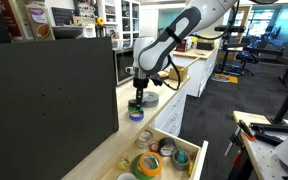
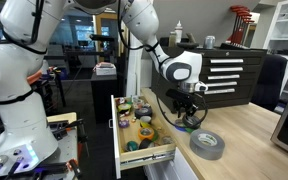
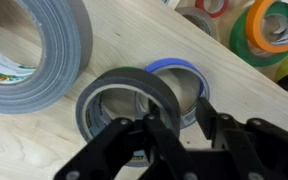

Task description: Place the black masking tape in the open drawer

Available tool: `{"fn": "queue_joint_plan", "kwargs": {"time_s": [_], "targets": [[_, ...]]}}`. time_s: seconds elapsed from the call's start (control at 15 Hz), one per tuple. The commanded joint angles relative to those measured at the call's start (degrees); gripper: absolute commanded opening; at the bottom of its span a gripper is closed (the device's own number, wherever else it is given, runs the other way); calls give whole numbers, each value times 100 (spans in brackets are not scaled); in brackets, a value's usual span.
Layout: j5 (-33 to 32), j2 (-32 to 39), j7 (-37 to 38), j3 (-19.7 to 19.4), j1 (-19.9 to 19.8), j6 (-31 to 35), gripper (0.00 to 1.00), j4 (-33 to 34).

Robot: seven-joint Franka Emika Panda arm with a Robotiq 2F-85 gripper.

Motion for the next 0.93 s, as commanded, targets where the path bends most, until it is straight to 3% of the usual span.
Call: {"fn": "queue_joint_plan", "kwargs": {"time_s": [0.0,0.2,0.87], "targets": [[182,-67,-337,183,-251,-18,14,-28],[228,-94,-421,185,-286,-37,0,-38],[83,-785,-59,-12,-49,-186,3,-309]]}}
